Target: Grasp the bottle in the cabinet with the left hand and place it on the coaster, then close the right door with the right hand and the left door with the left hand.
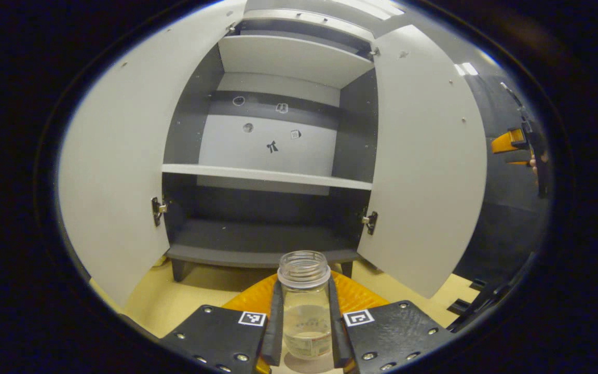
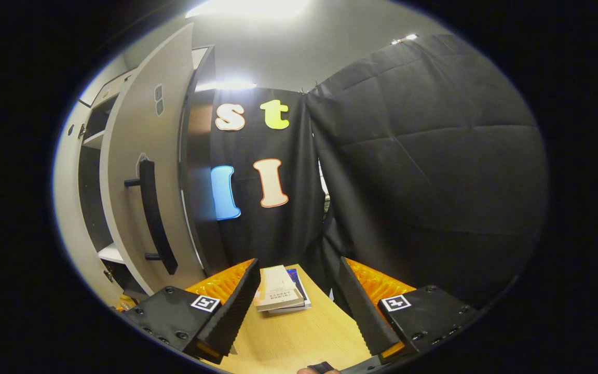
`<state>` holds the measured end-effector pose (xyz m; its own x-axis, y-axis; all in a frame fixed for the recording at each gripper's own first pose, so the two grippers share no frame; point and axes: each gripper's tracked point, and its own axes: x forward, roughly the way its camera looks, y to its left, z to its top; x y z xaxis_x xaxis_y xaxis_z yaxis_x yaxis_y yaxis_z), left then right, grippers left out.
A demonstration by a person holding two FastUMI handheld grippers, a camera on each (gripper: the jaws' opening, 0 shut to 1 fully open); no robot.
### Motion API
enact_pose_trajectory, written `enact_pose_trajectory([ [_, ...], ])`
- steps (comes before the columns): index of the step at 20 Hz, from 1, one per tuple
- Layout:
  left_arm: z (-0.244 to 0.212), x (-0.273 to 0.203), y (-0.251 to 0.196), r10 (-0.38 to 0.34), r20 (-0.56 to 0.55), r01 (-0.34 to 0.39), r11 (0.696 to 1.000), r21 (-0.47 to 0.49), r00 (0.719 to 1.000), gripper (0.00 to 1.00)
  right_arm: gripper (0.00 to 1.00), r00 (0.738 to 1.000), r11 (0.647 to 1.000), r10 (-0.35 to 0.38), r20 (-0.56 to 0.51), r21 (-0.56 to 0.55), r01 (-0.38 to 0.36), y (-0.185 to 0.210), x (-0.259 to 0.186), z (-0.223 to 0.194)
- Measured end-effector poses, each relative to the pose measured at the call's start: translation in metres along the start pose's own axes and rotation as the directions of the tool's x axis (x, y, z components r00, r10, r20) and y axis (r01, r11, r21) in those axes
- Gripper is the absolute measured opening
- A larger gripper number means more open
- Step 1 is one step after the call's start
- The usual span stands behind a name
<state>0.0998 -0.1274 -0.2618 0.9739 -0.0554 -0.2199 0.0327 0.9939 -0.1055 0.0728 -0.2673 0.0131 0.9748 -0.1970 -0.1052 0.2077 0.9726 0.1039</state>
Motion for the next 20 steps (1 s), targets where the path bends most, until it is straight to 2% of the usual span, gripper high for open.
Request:
enact_pose_trajectory([
  [1,-0.011,0.0,-0.001,0.013,-0.01,-0.013,1.0,0.009,1.0,0.4,0.97,1.0,1.0,-0.002,-0.013,-0.003,0.002,-0.004,0.0,-0.005],
  [2,-0.023,0.002,-0.002,0.023,-0.027,-0.023,1.0,0.021,0.999,0.4,0.94,1.0,1.0,-0.016,-0.017,-0.009,0.016,-0.009,0.0,-0.007],
  [4,-0.043,0.005,-0.008,0.024,-0.053,-0.022,0.999,0.044,0.998,0.4,0.97,0.999,0.999,-0.039,-0.02,-0.001,0.039,-0.016,-0.002,-0.009],
  [5,-0.048,0.006,-0.012,0.021,-0.056,-0.018,0.998,0.053,0.998,0.33,0.97,0.999,0.999,-0.038,-0.022,0.01,0.038,-0.015,-0.003,-0.011],
  [6,-0.051,0.006,-0.016,0.018,-0.059,-0.014,0.998,0.065,0.998,0.4,0.94,0.999,0.999,-0.042,-0.02,0.012,0.042,-0.017,-0.004,-0.011],
  [8,-0.054,0.001,-0.023,0.007,-0.058,-0.002,0.996,0.092,0.998,0.4,0.97,0.998,0.999,-0.051,-0.023,-0.011,0.051,-0.02,-0.003,-0.014],
  [10,-0.058,-0.004,-0.032,-0.007,-0.062,0.014,0.993,0.117,0.998,0.4,0.94,0.998,0.998,-0.048,-0.038,-0.03,0.047,-0.019,-0.003,-0.019],
  [11,-0.062,-0.006,-0.036,-0.012,-0.067,0.02,0.992,0.127,0.998,0.34,0.94,0.998,0.999,-0.045,-0.042,-0.033,0.043,-0.019,-0.004,-0.021],
  [13,-0.067,-0.012,-0.041,-0.011,-0.072,0.022,0.99,0.141,0.997,0.48,0.94,0.998,0.999,-0.04,-0.045,-0.031,0.039,-0.017,-0.003,-0.021],
  [14,-0.068,-0.018,-0.04,-0.007,-0.077,0.017,0.99,0.14,0.997,0.48,0.94,0.998,0.999,-0.037,-0.046,-0.028,0.036,-0.016,-0.005,-0.022],
  [16,-0.07,-0.027,-0.039,-0.003,-0.082,0.013,0.991,0.129,0.997,0.44,0.97,0.999,0.999,-0.035,-0.041,-0.029,0.034,-0.016,-0.006,-0.021],
  [18,-0.069,-0.03,-0.038,-0.006,-0.09,0.017,0.993,0.115,0.996,0.44,0.94,0.999,0.999,-0.035,-0.031,-0.034,0.034,-0.016,-0.007,-0.02],
  [20,-0.068,-0.036,-0.038,-0.011,-0.096,0.021,0.995,0.098,0.995,0.65,0.94,0.999,0.999,-0.035,-0.025,-0.032,0.034,-0.015,-0.006,-0.018],
])
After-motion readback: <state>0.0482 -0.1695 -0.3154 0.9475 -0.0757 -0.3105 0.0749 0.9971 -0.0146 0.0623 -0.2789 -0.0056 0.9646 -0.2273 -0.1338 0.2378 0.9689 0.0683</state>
